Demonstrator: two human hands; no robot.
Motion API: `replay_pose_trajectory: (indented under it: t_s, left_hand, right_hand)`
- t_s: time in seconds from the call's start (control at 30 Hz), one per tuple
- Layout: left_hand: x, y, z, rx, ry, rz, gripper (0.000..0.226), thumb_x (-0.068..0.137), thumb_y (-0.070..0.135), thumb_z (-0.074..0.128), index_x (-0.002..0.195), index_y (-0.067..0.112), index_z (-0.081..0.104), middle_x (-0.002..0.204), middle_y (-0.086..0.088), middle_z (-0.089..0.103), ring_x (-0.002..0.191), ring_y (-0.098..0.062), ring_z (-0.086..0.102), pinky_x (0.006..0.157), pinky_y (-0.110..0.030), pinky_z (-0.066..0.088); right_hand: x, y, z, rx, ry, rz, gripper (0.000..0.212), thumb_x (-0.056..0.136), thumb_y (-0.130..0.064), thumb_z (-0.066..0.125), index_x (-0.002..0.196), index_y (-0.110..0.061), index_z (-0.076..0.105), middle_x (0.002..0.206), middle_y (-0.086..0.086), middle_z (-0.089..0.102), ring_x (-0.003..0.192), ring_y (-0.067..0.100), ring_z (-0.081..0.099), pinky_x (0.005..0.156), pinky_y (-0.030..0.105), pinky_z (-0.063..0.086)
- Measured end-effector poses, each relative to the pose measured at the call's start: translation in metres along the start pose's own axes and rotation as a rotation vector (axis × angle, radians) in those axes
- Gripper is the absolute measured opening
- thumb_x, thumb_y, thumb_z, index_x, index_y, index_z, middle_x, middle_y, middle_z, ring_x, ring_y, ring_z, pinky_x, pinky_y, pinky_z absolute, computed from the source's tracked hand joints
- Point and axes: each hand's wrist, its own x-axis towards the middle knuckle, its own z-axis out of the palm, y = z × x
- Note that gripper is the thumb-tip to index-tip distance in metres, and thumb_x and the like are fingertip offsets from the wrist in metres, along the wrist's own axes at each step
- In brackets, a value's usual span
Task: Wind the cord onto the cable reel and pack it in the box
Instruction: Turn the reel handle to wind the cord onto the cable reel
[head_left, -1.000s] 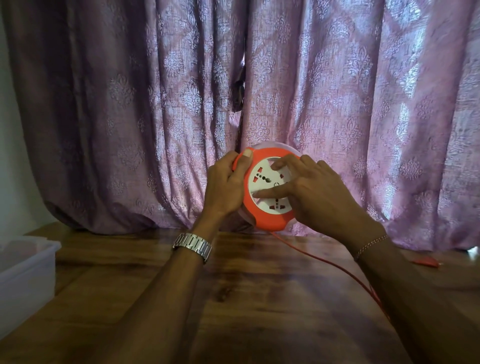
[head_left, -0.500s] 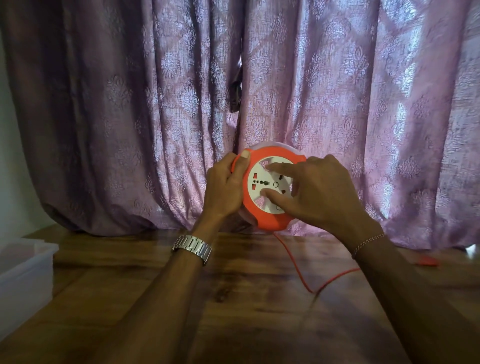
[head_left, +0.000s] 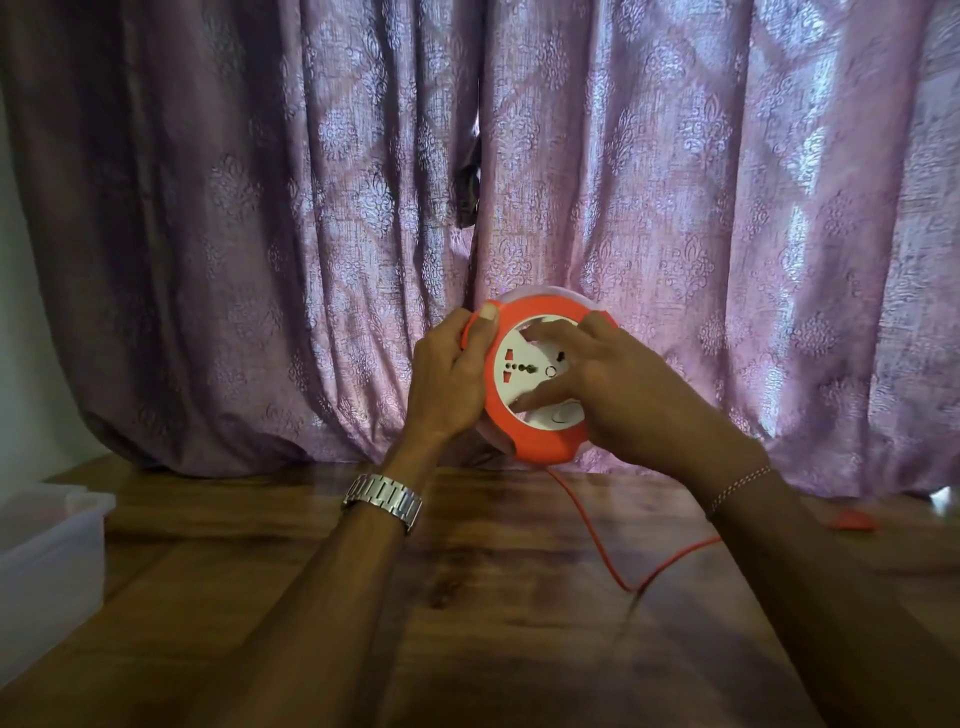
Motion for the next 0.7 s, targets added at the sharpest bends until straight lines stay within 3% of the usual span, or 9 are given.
replay_pose_trajectory:
  t_s: [0.1, 0.2, 0.33, 0.4, 0.5, 0.7]
  left_hand:
    - [0.0, 0.0, 0.0, 0.012, 0.002, 0.005, 0.047, 0.098, 0.05, 0.049, 0.07, 0.013, 0.049, 0.059, 0.005, 0.051, 0.06, -0.014, 0.044, 0.061, -0.04, 0.04]
    - [0.0, 0.0, -0.001, 0.009, 0.003, -0.007, 0.049, 0.097, 0.051, 0.049, 0.071, 0.01, 0.051, 0.061, 0.003, 0.054, 0.061, -0.014, 0.047, 0.062, -0.038, 0.041]
    - [0.0, 0.001, 0.0, 0.012, 0.007, -0.012, 0.048, 0.097, 0.052, 0.049, 0.071, 0.012, 0.053, 0.064, 0.002, 0.058, 0.063, -0.016, 0.051, 0.065, -0.038, 0.044]
    - [0.0, 0.0, 0.0, 0.015, 0.009, -0.01, 0.046, 0.097, 0.052, 0.049, 0.069, 0.017, 0.05, 0.061, 0.005, 0.054, 0.061, -0.016, 0.048, 0.064, -0.038, 0.042]
    - [0.001, -0.002, 0.0, -0.021, 0.011, -0.018, 0.052, 0.098, 0.051, 0.05, 0.07, 0.008, 0.051, 0.06, 0.002, 0.051, 0.061, -0.018, 0.044, 0.063, -0.043, 0.041]
    - [0.002, -0.002, -0.002, -0.025, 0.027, -0.018, 0.058, 0.093, 0.062, 0.046, 0.071, 0.008, 0.053, 0.061, 0.0, 0.055, 0.061, -0.016, 0.048, 0.061, -0.04, 0.042]
  right_hand:
    - [-0.002, 0.0, -0.001, -0.099, 0.05, 0.017, 0.032, 0.082, -0.024, 0.058, 0.098, -0.049, 0.071, 0.126, 0.004, 0.059, 0.099, 0.032, 0.054, 0.074, 0.038, 0.042]
    - [-0.002, -0.003, -0.001, -0.117, 0.045, 0.108, 0.047, 0.079, -0.036, 0.034, 0.11, -0.055, 0.063, 0.117, 0.006, 0.059, 0.096, 0.03, 0.053, 0.071, 0.038, 0.04]
    - [-0.003, -0.003, 0.001, -0.109, 0.062, 0.206, 0.055, 0.069, -0.036, 0.053, 0.12, -0.056, 0.056, 0.095, 0.003, 0.058, 0.087, 0.027, 0.057, 0.07, 0.036, 0.038]
    - [-0.003, -0.002, 0.002, -0.107, 0.115, 0.262, 0.056, 0.066, -0.05, 0.06, 0.122, -0.054, 0.056, 0.087, 0.003, 0.062, 0.08, 0.026, 0.061, 0.069, 0.035, 0.041]
    - [-0.002, -0.004, 0.005, -0.08, 0.226, 0.327, 0.059, 0.064, -0.066, 0.057, 0.121, -0.051, 0.058, 0.077, 0.002, 0.066, 0.072, 0.026, 0.061, 0.066, 0.033, 0.039]
    - [0.0, -0.005, 0.008, -0.114, 0.241, 0.259, 0.059, 0.071, -0.063, 0.058, 0.126, -0.043, 0.058, 0.094, 0.006, 0.053, 0.091, 0.029, 0.044, 0.074, 0.04, 0.037]
